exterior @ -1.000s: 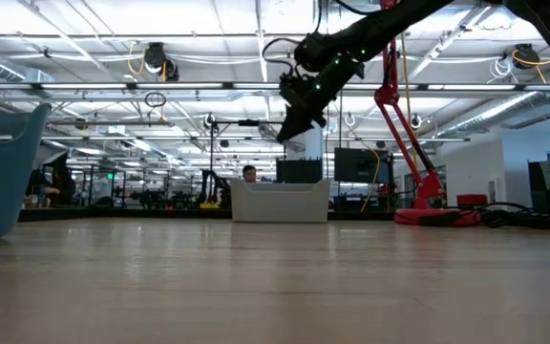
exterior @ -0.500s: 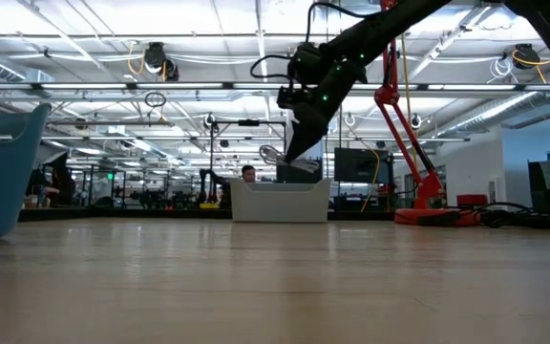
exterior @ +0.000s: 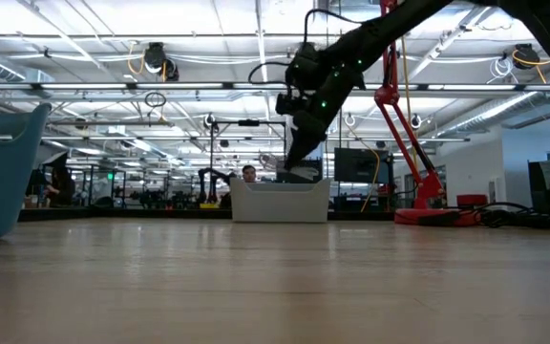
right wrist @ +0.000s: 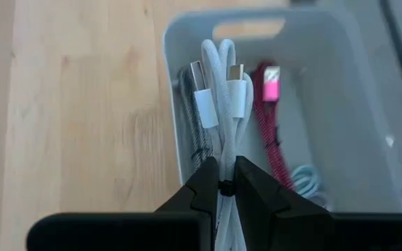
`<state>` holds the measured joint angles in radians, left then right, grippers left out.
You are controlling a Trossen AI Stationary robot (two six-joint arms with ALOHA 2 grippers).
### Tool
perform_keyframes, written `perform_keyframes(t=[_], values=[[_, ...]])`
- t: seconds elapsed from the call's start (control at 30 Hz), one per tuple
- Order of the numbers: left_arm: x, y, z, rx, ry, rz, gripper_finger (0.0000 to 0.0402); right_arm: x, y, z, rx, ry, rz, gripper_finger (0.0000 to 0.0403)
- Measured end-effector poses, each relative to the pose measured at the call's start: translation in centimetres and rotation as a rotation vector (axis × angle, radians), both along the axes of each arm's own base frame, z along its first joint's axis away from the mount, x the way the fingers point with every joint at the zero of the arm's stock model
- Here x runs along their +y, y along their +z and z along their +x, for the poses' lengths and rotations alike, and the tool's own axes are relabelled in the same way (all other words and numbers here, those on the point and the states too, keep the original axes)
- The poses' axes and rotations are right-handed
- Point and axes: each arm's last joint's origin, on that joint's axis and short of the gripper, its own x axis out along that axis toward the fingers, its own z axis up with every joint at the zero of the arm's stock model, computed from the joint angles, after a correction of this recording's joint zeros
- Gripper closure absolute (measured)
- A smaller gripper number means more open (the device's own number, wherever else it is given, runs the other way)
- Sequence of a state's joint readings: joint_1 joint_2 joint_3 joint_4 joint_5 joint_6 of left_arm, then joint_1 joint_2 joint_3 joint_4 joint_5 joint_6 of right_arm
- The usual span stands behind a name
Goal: Pick & Place USB Port
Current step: Put the white charger cable into the gray bin
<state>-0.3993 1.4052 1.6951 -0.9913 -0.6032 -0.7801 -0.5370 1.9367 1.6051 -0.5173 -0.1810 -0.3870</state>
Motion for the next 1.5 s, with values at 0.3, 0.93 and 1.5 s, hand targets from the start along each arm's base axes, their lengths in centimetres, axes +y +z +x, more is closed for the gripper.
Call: perform_keyframes(t=[0.3, 0.93, 1.5], values=[[0.0, 0.1, 0.0, -0.013, 0.015, -0.011, 0.0401, -0.7, -3.2, 0.6, 0.083, -0.012, 0.015, 0.0379], [0.0, 0.1, 0.0, -0.022, 0.034, -0.008, 0.0401, -1.3, -5.1, 0.9, 0.116, -0.002, 0.021, 0.0379], [0.0, 0.1, 0.1, -0.022, 0.034, -0.009, 0.0401, -1.3, -5.6, 1.3, 0.14, -0.017, -0.045, 0.0379]])
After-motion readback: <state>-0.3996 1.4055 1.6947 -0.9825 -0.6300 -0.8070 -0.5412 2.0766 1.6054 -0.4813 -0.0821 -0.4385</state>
